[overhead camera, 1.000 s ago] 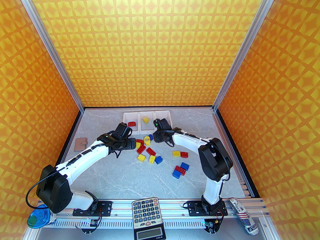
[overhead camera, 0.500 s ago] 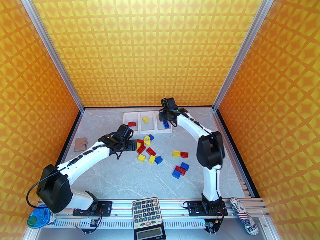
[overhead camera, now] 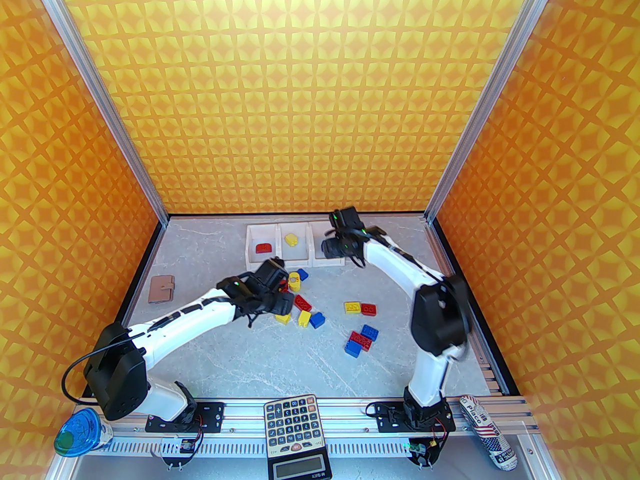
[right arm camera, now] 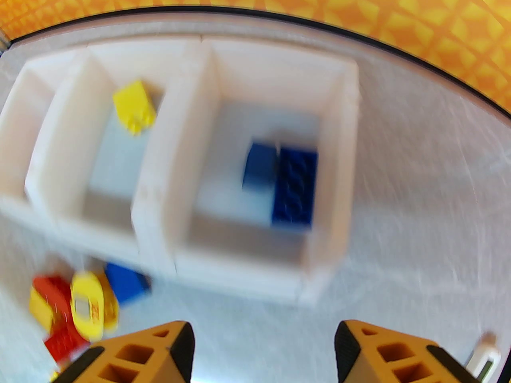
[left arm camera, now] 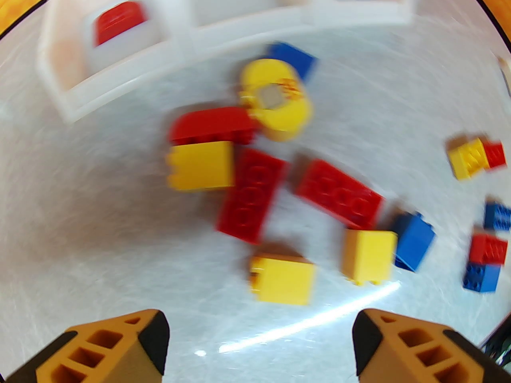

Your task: Sort the legos into containers by color

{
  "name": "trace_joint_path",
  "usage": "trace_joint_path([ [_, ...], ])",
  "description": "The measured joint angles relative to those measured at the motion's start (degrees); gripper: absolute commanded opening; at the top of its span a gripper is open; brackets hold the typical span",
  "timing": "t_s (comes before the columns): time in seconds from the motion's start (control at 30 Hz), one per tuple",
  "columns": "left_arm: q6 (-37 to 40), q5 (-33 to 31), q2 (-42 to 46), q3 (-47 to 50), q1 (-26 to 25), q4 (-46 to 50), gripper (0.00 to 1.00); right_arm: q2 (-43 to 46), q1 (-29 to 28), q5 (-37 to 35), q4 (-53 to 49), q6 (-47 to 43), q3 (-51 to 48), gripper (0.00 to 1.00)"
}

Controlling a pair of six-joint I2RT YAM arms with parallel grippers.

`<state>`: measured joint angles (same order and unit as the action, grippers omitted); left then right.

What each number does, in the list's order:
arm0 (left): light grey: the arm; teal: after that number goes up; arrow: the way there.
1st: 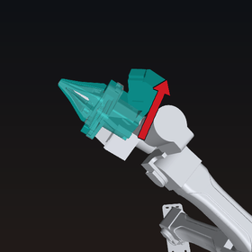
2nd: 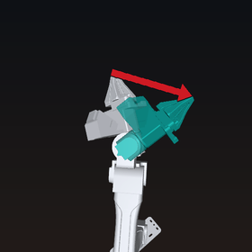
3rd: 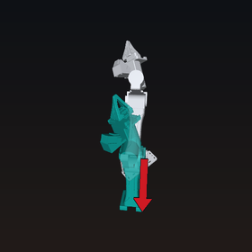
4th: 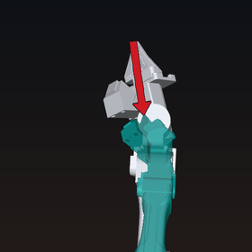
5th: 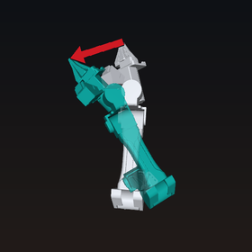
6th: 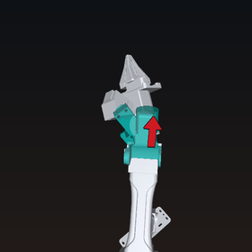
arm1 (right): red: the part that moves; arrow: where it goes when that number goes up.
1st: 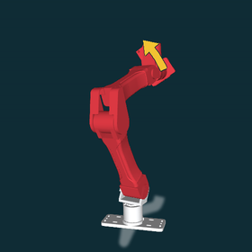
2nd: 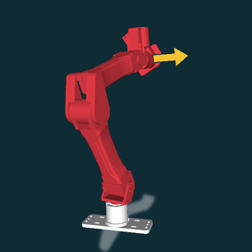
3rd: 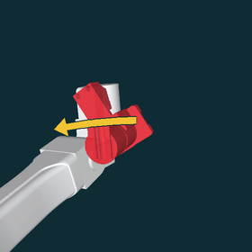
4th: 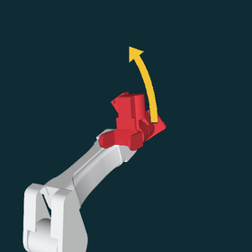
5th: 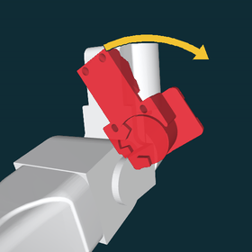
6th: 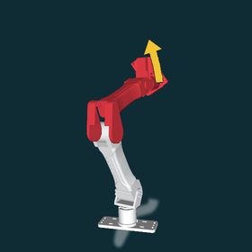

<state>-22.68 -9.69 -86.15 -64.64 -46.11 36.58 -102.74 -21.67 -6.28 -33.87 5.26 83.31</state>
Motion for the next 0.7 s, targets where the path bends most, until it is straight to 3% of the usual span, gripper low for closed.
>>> trace_joint_path([
  [0.37, 5.6, 1.3, -8.2, -5.9, -10.9, -2.8, 0.79, 16.2, 0.0, -1.7, 5.5, 2.7, -22.9, 0.63],
  [0.7, 11.7, 4.0, -18.4, -12.4, -14.1, -3.0, 0.76, 23.0, 0.2, -3.7, 5.9, 4.6, -28.1, 0.65],
])
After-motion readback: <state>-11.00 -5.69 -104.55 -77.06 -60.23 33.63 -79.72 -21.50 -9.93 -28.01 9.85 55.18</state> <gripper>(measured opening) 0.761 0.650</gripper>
